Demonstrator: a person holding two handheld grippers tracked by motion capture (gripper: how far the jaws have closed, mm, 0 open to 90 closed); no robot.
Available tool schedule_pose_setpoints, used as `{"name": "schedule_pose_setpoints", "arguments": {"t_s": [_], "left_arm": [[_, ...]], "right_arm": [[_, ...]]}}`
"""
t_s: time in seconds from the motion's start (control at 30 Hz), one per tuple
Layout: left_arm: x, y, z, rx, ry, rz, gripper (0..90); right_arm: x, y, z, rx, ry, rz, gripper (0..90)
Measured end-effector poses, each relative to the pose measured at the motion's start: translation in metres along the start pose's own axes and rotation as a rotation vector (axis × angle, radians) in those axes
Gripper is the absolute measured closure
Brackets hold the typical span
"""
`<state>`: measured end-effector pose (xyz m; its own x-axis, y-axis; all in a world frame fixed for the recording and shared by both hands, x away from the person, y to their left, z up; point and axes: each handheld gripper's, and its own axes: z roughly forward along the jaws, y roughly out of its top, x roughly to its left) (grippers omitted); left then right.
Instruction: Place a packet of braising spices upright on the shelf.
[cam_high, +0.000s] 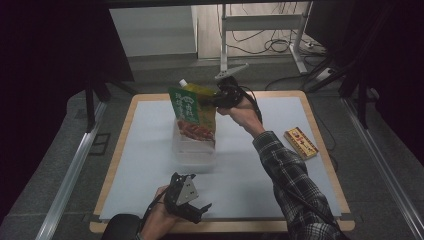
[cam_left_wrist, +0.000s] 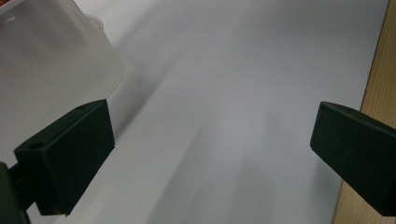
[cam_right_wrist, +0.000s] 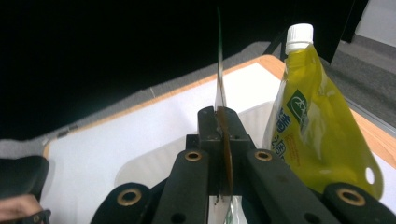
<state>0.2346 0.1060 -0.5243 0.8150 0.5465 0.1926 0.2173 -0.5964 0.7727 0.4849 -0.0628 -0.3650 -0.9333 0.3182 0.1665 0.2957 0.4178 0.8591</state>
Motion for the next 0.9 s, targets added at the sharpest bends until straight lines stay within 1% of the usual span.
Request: {"name": "schedule_pose_setpoints", "arguments": {"t_s": [0.07, 0.17, 0.27, 0.3, 0.33, 0.37, 0.5, 0.6, 0.77, 0.9], "left_arm": [[0.0, 0.0, 0.0, 0.001, -0.001, 0.0, 0.0], [0.0, 0.0, 0.0, 0.002, -0.002, 0.002, 0.0], [-0.001, 0.0, 0.001, 0.004, -0.004, 0.003, 0.0], [-0.001, 0.0, 0.001, 0.005, -0.004, 0.004, 0.0], [-0.001, 0.0, 0.001, 0.006, -0.004, 0.006, 0.0], [-0.001, 0.0, 0.001, 0.006, -0.004, 0.006, 0.0], [-0.001, 0.0, 0.002, 0.007, -0.005, 0.006, 0.0], [-0.001, 0.0, 0.002, 0.009, -0.006, 0.007, 0.0], [-0.002, 0.0, 0.003, 0.01, -0.007, 0.007, 0.0], [-0.002, 0.0, 0.002, 0.009, -0.005, 0.005, 0.0]], "right_arm": [[0.001, -0.001, 0.0, -0.005, -0.012, -0.005, 88.5], [0.002, -0.001, 0.0, 0.01, -0.036, -0.017, 85.3], [0.003, -0.002, -0.001, 0.02, -0.046, -0.017, 74.8], [0.003, -0.003, -0.003, 0.016, -0.057, -0.019, 69.9], [0.002, -0.004, -0.003, 0.013, -0.066, -0.019, 67.3], [0.002, -0.005, -0.005, 0.02, -0.081, -0.019, 62.5], [0.002, -0.009, -0.01, 0.041, -0.124, -0.036, 48.4], [0.002, -0.011, -0.012, 0.061, -0.143, -0.037, 41.1], [0.003, -0.017, -0.017, 0.069, -0.176, -0.031, 30.8], [0.003, -0.022, -0.021, 0.06, -0.181, -0.037, 26.7]]}}
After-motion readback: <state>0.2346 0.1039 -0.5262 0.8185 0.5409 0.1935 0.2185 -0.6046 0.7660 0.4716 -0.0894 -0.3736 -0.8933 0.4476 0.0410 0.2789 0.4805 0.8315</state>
